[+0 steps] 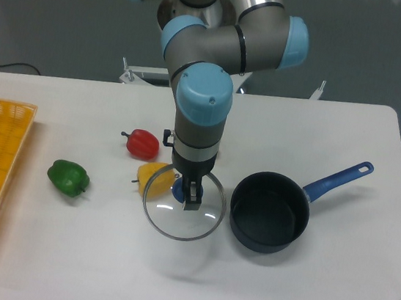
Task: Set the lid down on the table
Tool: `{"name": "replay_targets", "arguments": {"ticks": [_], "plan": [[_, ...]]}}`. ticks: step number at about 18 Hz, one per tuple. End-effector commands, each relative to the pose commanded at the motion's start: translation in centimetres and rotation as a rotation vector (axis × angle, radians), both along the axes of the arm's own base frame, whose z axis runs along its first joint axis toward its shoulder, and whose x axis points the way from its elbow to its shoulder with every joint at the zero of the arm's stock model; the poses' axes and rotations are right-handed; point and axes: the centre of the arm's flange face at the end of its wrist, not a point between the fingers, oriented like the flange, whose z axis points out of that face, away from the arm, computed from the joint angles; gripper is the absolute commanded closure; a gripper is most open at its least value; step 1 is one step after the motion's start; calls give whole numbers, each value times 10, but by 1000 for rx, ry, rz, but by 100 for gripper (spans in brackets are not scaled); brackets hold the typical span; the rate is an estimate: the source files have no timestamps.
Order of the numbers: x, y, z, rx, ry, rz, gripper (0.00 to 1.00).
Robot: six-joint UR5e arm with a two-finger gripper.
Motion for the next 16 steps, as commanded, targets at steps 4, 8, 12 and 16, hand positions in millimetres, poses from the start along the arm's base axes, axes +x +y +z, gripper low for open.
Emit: {"name": "replay_targets", "arguments": {"ticks": [4, 8, 12, 16], "plan": [[0, 0, 0, -2, 0, 2, 41], [0, 1, -2, -3, -1, 14, 41], [8, 7, -4, -6, -3, 43, 41], [20, 19, -9, -12, -5, 94, 41]]}}
